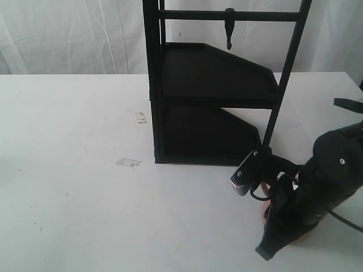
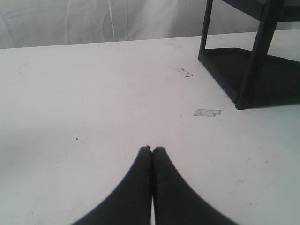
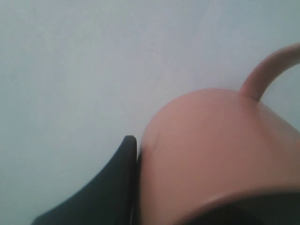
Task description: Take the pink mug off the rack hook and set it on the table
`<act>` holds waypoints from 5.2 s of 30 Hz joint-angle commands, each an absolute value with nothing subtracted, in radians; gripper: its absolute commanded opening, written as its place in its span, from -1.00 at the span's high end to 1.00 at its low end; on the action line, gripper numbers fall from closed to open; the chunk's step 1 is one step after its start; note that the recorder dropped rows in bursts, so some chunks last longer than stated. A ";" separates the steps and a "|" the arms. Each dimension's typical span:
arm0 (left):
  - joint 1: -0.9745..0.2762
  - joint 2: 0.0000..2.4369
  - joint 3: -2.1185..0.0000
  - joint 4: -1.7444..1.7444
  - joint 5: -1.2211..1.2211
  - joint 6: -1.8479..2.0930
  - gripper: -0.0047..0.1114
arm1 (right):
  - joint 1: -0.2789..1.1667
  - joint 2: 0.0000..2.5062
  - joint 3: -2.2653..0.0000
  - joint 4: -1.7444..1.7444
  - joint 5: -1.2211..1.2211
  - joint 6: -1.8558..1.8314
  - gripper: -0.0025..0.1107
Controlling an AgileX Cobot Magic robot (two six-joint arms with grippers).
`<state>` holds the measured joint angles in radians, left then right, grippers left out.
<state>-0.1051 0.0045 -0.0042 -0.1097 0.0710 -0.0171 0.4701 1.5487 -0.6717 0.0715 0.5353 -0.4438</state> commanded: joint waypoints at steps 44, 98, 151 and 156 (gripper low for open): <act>-0.102 0.000 0.000 -0.111 0.076 -0.023 0.92 | 0.468 1.509 -0.707 0.080 0.566 -0.395 -0.14; -0.102 0.000 0.000 -0.111 0.076 -0.023 0.92 | 0.468 0.694 -0.707 0.104 0.736 -0.200 0.96; -0.102 0.000 0.000 -0.111 0.076 -0.023 0.92 | 0.246 0.227 -0.573 0.267 0.608 -0.159 0.96; -0.102 0.000 0.000 -0.111 0.076 -0.023 0.92 | 0.175 0.147 -0.427 0.391 0.473 -0.192 0.96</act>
<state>-0.1051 0.0045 -0.0042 -0.1097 0.0710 -0.0171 0.2090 0.1818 -0.4918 0.3216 0.5422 -0.1560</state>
